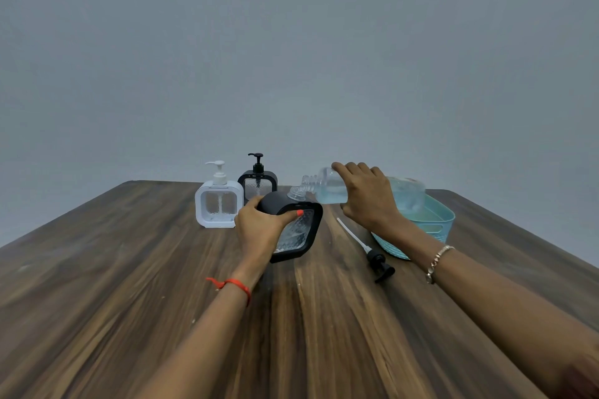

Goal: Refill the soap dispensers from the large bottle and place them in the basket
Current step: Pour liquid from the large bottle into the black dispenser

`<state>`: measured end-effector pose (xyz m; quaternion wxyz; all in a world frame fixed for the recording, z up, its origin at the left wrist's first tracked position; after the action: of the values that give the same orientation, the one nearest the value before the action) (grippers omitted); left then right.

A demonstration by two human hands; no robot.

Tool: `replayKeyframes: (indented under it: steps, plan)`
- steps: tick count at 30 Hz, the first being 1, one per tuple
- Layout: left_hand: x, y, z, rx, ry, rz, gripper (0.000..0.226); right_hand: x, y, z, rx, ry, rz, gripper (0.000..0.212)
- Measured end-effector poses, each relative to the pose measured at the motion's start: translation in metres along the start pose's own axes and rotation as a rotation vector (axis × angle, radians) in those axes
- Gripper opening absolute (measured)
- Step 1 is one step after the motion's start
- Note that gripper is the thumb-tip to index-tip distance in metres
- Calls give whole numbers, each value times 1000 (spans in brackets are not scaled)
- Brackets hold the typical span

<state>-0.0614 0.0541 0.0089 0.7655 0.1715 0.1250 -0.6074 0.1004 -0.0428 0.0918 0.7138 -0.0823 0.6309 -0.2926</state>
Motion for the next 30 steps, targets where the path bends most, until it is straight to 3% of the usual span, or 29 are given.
replayKeyframes:
  steps: [20, 23, 30]
  plan:
    - [-3, 3, -10, 56, -43, -45, 48, -3, 8, 2, -78, 27, 21, 63]
    - [-5, 2, -13, 116, -75, -60, 41, -5, 10, 8, -182, 131, 22, 64]
    - [-20, 1, -29, 246, -235, -148, 34, 7, 28, 50, -836, 679, 37, 55]
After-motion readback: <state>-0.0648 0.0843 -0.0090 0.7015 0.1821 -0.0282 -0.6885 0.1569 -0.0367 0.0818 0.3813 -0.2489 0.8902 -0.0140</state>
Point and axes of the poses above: each hand's wrist, its own x-axis away from the middle knuckle, its own y-axis out of the palm, z = x × y, the point moved 10 cm from there along -x, towards the middle knuckle, and after that the axes turned 15 degrees about z, right-handed, at the moved point
